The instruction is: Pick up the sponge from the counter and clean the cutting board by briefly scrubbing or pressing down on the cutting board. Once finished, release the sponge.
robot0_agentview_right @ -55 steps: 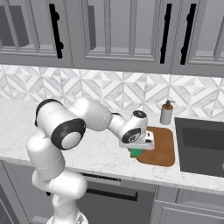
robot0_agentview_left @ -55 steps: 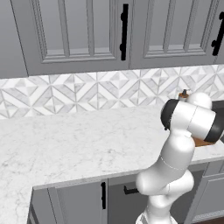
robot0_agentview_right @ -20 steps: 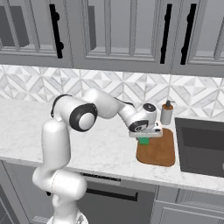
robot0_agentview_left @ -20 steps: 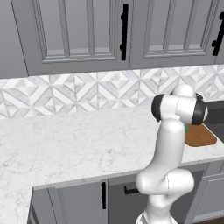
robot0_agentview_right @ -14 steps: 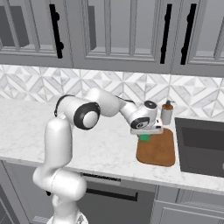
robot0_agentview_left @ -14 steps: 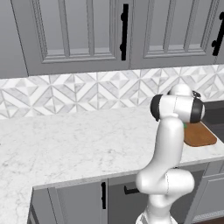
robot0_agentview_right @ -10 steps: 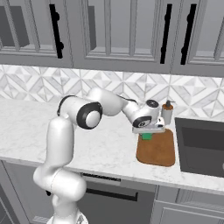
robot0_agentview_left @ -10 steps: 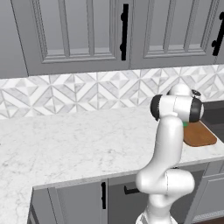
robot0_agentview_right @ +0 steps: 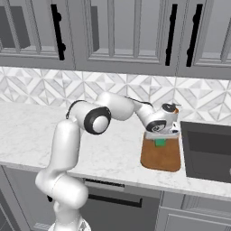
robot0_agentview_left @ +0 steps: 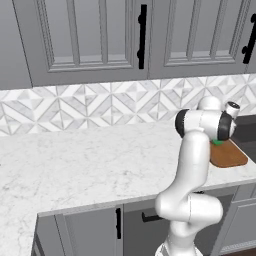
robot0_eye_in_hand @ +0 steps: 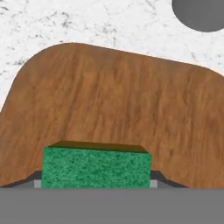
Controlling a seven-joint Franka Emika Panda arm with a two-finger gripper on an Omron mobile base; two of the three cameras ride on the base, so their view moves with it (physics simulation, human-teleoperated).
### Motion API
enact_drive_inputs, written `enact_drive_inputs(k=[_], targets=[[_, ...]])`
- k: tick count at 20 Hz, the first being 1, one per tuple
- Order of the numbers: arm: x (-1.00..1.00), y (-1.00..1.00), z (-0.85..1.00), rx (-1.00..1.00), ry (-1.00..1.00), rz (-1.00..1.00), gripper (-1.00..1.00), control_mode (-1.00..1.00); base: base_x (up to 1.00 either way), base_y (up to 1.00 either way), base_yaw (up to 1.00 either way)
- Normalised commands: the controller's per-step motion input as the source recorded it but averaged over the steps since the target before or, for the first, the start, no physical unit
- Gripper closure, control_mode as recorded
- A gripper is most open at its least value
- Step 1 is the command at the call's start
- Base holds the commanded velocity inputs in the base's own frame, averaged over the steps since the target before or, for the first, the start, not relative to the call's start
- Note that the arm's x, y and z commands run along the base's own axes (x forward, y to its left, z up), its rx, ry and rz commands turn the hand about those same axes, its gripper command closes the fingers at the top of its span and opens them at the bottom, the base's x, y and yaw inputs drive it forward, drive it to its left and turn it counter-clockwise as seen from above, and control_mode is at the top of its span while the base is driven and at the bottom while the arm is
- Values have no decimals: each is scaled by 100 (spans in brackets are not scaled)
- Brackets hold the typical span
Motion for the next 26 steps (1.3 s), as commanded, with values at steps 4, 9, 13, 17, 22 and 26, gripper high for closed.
enact_drive_inputs(k=[4, 9, 13, 17, 22, 26], targets=[[-84, 0, -14, 6, 0, 3, 100, -100, 0, 0, 0], [-98, 0, -15, 12, 0, 2, 100, -100, 0, 0, 0], [-86, 0, -11, 7, 0, 3, 100, -100, 0, 0, 0], [-61, 0, -7, 7, 0, 2, 100, -100, 0, 0, 0], [-7, -29, -4, 4, 0, 2, 100, -100, 0, 0, 0], [0, -53, 0, 10, 0, 1, 100, -100, 0, 0, 0]])
